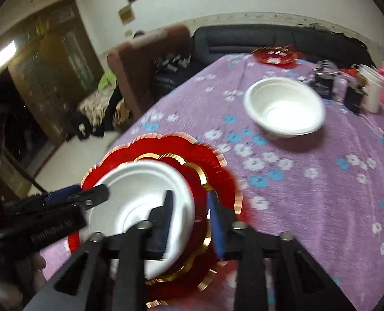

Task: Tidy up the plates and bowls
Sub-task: 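Lower the white bowl onto the stacked red plates and open the right tool, then withdraw the right tool and move it to the white bowl beside the beige bowl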

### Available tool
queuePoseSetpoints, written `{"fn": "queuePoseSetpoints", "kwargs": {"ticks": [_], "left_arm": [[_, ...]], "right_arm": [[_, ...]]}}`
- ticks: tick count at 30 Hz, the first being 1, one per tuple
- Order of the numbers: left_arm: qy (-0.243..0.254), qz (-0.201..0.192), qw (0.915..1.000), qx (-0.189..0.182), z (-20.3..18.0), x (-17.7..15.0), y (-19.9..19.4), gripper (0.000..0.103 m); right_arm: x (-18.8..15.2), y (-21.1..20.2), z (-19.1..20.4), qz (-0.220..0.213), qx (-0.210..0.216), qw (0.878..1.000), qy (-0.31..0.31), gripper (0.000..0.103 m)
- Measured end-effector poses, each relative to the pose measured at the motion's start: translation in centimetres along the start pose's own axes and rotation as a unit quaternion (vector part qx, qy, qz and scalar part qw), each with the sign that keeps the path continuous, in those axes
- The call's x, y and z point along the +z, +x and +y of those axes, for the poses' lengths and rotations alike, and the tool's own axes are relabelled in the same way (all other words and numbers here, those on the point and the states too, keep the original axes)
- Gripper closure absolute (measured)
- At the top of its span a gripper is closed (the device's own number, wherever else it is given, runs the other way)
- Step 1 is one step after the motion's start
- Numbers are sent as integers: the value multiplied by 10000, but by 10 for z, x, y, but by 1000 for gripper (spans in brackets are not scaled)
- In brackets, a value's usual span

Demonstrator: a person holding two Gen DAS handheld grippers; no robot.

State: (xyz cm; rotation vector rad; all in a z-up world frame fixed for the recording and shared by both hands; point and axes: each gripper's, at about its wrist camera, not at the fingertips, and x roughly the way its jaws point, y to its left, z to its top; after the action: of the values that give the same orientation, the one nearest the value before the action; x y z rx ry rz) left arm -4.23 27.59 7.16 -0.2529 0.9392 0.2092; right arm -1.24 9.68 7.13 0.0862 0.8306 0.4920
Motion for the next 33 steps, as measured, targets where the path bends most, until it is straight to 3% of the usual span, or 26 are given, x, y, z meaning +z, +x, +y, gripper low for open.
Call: {"fn": "queuePoseSetpoints", "kwargs": {"ticks": [4,14,33], "left_arm": [[-93,-224,9993,-279,3,-16,-27,35],[36,-157,9976,-679,-23,-46,-48,33],[1207,-387,9867,-1019,-119,-89,-85,30]], "right_arm": [[-9,-35,-35,-252,-111,9991,337,50],[-58,-84,-125,-164,-512,9925,1096,50],[-96,-104,-156,-3,-509,9881,1451,51]]}}
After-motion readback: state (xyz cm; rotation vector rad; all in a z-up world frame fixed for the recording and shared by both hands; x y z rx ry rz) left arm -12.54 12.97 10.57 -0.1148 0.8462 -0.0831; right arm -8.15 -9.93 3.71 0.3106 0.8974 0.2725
